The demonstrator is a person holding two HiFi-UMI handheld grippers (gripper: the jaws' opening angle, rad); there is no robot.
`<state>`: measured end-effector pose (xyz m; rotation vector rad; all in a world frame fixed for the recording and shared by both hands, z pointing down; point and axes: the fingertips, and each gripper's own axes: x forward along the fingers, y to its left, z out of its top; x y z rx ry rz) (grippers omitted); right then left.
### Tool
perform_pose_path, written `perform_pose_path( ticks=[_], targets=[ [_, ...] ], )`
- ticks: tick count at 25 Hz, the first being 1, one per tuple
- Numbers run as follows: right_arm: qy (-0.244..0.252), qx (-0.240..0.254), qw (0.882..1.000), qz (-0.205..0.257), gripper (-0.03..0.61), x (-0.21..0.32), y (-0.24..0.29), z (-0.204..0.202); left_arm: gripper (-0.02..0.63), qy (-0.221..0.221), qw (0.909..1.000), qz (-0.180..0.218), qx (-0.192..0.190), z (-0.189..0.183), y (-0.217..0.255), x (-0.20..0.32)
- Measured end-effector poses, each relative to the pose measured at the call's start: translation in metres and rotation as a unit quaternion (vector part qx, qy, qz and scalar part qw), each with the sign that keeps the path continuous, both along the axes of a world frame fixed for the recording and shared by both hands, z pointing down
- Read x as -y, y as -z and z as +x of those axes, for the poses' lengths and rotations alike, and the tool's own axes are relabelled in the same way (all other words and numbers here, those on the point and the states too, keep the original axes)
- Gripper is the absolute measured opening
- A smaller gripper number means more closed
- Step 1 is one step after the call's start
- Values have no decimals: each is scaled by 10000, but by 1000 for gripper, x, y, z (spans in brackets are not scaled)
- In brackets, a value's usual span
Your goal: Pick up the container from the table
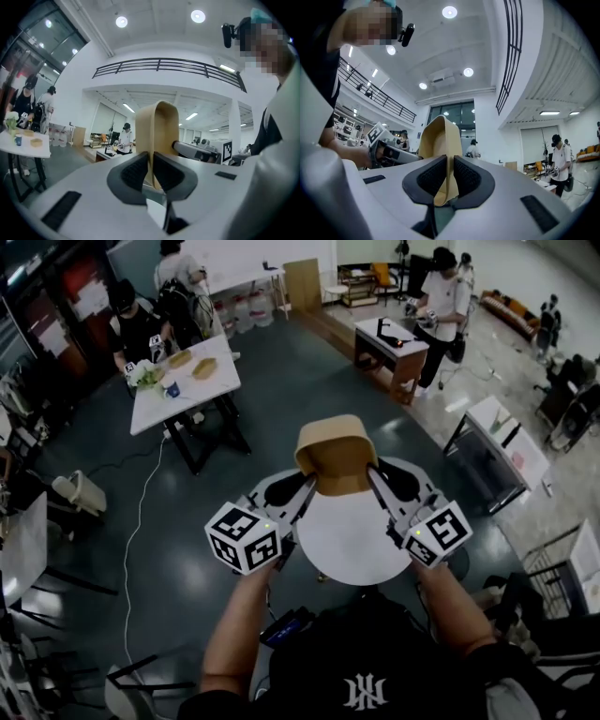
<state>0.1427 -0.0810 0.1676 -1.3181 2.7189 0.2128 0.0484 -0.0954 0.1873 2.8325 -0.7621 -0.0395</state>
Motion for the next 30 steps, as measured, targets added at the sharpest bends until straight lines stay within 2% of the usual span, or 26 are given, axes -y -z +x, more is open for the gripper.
perform_pose_path(
  ticks=[4, 8, 13, 20, 26, 30],
  targets=[
    [-120, 69, 9993, 334, 69, -24, 26, 2, 35, -33, 9990, 448, -87, 3, 26, -18],
    [-187, 76, 9981, 582, 69, -51, 46, 8, 34, -112, 9973, 699, -206, 9, 46, -40],
    [-213, 172, 9971, 712, 69, -74, 55, 21, 32, -86, 9951, 970, -183, 22, 59, -61],
    [-122, 397, 9964, 744, 69, -99, 63, 41, 32, -1, 9945, 1040, -99, 41, 72, -88],
    [-127, 628, 9966, 522, 69, -139, 56, 74, 32, -52, 9958, 917, 10, 71, 69, -128],
    [36, 687, 9966, 454, 69, -158, 52, 80, 34, 55, 9970, 754, 132, 77, 60, -151]
  ],
)
